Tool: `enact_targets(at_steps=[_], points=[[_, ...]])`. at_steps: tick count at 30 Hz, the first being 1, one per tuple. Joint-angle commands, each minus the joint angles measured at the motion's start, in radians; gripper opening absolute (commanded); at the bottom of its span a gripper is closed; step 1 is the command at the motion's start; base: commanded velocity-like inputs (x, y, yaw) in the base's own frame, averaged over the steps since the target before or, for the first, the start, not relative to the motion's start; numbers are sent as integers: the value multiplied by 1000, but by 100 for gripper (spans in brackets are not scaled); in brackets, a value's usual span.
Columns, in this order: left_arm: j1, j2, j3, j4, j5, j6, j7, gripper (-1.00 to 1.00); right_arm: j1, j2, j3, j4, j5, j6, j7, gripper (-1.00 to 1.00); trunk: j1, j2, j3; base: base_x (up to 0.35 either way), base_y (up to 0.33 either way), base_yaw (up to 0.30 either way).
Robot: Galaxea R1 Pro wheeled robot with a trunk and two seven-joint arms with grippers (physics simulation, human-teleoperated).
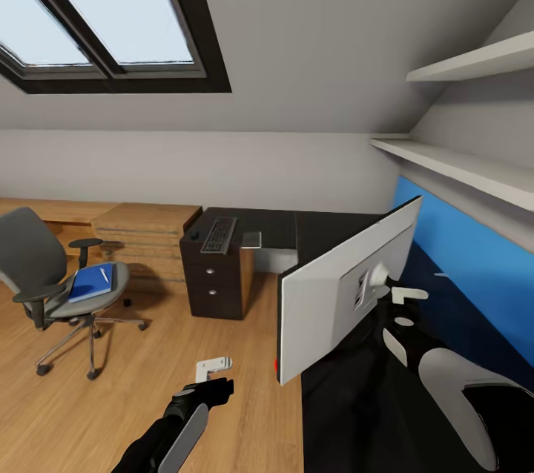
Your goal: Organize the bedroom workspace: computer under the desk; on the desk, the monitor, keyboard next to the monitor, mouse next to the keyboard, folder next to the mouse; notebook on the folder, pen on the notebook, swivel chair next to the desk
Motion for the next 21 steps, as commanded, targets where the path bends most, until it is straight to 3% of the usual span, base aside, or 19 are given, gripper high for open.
enact_targets(at_steps=[1, 21], points=[[-1, 1, -2, -2, 10, 2, 10, 100, -1, -1, 14, 10, -26, -8, -5, -100, 0, -1, -1, 0, 0, -215], [-1, 0, -2, -2, 11, 2, 9, 100, -1, -1, 15, 10, -26, -8, -6, -100, 0, -1, 7, 0, 0, -244]])
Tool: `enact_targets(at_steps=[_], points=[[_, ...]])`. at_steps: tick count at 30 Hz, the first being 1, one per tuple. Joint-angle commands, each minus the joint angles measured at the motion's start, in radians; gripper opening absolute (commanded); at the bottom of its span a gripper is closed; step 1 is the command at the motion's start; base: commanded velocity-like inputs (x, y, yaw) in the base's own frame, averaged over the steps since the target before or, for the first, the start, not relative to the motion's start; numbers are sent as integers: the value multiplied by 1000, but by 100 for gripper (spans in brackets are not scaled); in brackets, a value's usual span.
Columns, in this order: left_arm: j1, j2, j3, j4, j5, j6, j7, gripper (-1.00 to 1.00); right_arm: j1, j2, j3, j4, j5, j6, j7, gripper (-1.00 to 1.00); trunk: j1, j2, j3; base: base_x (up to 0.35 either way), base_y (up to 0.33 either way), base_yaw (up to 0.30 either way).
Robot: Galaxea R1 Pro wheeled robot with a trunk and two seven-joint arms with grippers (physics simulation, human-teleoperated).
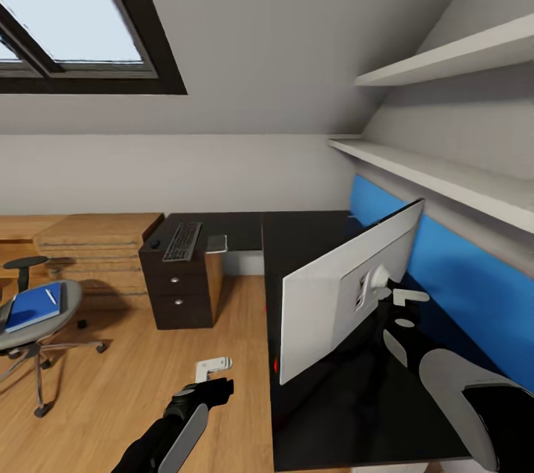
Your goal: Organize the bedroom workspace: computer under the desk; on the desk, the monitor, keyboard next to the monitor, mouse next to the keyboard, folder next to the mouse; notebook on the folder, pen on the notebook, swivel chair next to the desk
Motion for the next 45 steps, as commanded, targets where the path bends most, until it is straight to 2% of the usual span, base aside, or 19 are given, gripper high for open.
enact_targets(at_steps=[1, 12, 27, 45], points=[[-1, 1, -3, -2, 10, 1, 9, 100, -2, 0, 11, -1, -1, -4, -2, -100, 0, -2, -1, 0, 0, -129], [-1, 1, -3, 1, 10, 2, 8, 100, -2, 2, 12, -1, -1, -4, -2, -100, 0, -2, -1, 0, -7, -24], [-1, 1, -3, 3, 10, 2, 8, 100, -2, 3, 12, -1, -1, -4, -2, -100, 0, -2, -1, 10, -137, 0], [-1, 0, -4, 3, 11, 2, 8, 100, -2, 4, 13, 0, -1, -5, -2, -100, 0, -2, -1, 276, -8, 0]])
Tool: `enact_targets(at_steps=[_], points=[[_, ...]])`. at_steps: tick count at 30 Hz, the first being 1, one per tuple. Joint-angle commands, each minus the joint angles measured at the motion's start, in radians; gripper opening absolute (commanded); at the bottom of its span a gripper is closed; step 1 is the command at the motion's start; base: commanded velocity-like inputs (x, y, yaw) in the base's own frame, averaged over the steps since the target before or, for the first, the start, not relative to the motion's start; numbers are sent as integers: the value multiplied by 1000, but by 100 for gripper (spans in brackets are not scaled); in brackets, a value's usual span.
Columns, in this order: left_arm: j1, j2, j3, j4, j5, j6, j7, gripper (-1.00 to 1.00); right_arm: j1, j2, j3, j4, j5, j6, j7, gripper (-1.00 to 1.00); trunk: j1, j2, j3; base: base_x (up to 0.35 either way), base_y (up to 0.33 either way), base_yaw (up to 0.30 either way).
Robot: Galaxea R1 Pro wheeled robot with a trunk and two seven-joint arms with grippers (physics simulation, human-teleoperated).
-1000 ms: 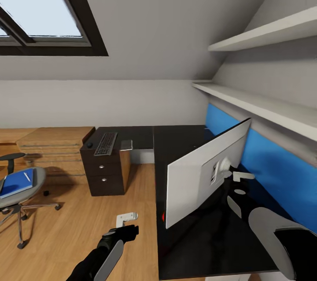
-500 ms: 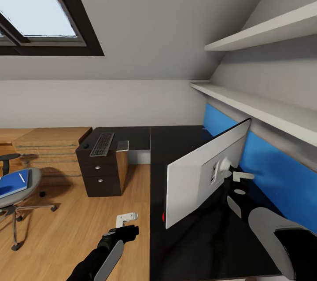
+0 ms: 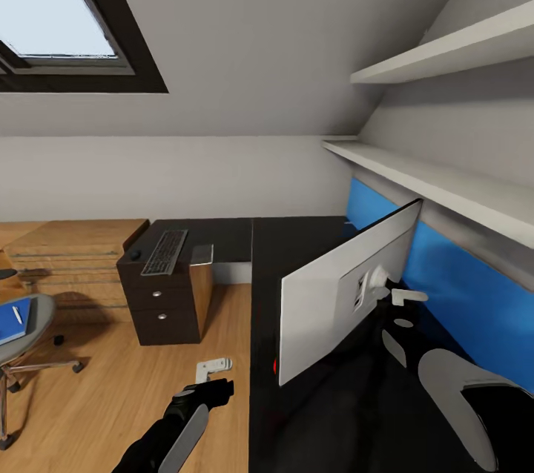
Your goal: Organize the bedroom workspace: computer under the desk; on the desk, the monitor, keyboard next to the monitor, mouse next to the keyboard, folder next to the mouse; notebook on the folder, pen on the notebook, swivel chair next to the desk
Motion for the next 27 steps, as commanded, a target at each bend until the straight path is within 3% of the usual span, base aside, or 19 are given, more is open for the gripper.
enact_targets(at_steps=[1, 17, 27], points=[[-1, 1, -3, -1, 10, 2, 10, 100, -1, 0, 11, 0, -6, -5, -2, -100, 1, -1, -2, 255, -68, 0], [-1, -1, -3, -2, 9, 1, 11, 100, -1, 0, 11, -2, -6, -4, -4, -100, 1, -1, -2, 36, -21, 0], [-1, 0, -3, -2, 10, 1, 10, 100, -1, 0, 11, -2, -5, -4, -4, -100, 1, -1, -2, 174, -170, 0]])
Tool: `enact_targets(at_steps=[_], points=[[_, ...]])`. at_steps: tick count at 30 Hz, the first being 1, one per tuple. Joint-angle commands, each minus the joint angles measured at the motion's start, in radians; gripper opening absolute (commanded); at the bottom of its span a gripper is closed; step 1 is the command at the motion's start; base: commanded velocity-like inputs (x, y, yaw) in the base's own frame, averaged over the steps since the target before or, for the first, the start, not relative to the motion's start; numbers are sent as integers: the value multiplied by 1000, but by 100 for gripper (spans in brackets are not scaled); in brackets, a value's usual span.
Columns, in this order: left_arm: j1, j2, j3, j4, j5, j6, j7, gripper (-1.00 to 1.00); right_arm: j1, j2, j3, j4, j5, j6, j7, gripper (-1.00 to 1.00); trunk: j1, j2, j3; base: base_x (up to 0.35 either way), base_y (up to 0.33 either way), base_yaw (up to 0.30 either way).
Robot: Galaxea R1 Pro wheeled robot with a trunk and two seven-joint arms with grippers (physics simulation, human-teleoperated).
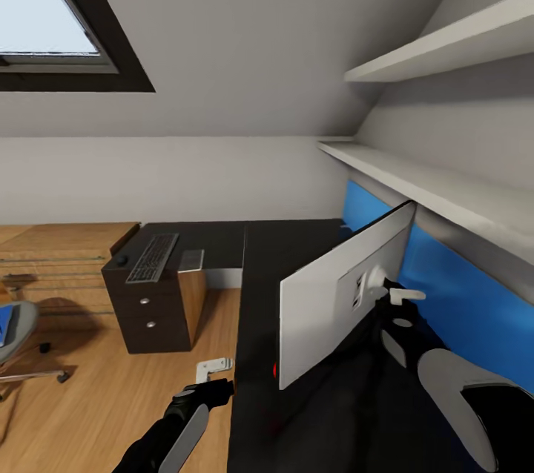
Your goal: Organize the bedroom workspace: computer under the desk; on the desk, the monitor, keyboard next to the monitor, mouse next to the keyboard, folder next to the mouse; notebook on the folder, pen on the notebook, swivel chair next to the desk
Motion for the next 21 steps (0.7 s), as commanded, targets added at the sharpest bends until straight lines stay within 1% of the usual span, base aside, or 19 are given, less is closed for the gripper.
enact_targets(at_steps=[1, 7, 21], points=[[-1, 0, -2, -2, 11, 2, 10, 100, -1, -1, -6, 1, -11, -9, -15, -100, 1, -1, -2, 150, -139, 0], [-1, 0, -3, -2, 10, 3, 11, 100, -1, -1, -6, 1, -11, -9, -15, -100, 1, -1, -2, 51, -47, 0], [-1, 0, -2, -2, 10, 3, 11, 100, -1, -1, -6, 2, -10, -9, -15, -100, 1, -1, -2, 3, -3, 0]])
